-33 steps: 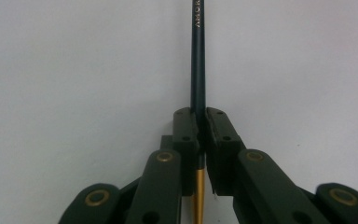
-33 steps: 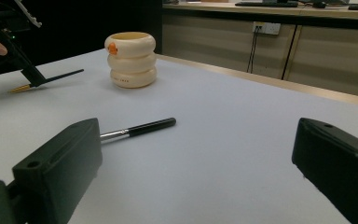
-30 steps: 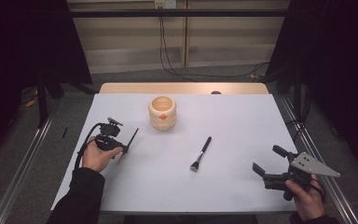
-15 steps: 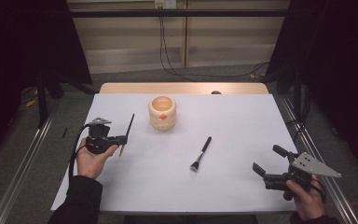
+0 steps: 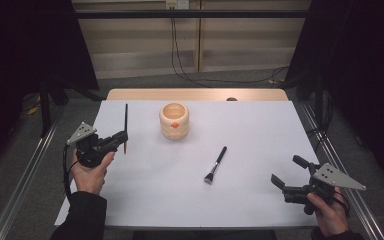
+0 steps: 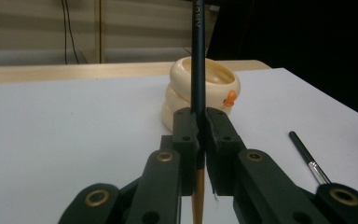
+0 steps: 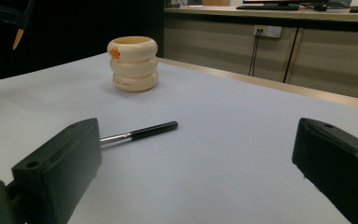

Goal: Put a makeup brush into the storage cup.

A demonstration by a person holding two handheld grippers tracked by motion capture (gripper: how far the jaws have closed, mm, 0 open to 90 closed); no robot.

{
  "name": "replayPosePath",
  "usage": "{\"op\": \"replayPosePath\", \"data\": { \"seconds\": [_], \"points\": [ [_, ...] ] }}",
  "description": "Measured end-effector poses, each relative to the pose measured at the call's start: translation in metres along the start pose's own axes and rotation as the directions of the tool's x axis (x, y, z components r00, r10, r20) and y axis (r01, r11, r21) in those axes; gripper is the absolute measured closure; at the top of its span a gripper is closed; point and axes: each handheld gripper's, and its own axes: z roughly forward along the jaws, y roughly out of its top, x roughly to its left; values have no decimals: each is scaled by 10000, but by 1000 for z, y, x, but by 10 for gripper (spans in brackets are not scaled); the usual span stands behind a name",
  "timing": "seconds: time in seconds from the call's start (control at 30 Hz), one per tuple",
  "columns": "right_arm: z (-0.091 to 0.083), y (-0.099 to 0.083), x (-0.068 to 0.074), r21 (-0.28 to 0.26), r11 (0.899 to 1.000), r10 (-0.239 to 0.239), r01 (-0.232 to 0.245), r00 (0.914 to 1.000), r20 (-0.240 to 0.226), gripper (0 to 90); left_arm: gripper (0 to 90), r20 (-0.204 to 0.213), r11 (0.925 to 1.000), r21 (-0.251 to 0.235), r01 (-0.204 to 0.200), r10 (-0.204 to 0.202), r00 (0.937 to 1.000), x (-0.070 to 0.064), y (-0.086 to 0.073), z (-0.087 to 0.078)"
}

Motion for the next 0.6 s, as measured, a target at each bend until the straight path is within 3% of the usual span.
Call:
{"op": "replayPosePath", "data": {
  "seconds": [0.37, 0.47, 0.5, 0.57, 0.6],
  "points": [
    [0, 0, 0, -22, 10000, -21, 21, 10000, -6, 10, 835, 244, 9991, -388, -187, 197, 9995, -6, 1, -5],
    [0, 0, 0, -36, 10000, 31, -32, 10000, -61, 10, 835, 436, 9990, -389, -229, 246, 9987, -9, 2, -7],
    [0, 0, 0, -35, 10000, 33, -33, 10000, -72, 10, 835, 785, 9987, -457, -239, 274, 9965, -10, 1, -7],
    [0, 0, 0, -47, 10000, -1, 1, 10000, -70, 10, 835, 690, 9984, -482, -284, 317, 9971, -12, 1, -8],
    [-1, 0, 0, -30, 10000, 23, -23, 10000, -76, 10, 835, 874, 9982, -396, -454, 487, 9950, -14, 1, -8]
  ]
}}
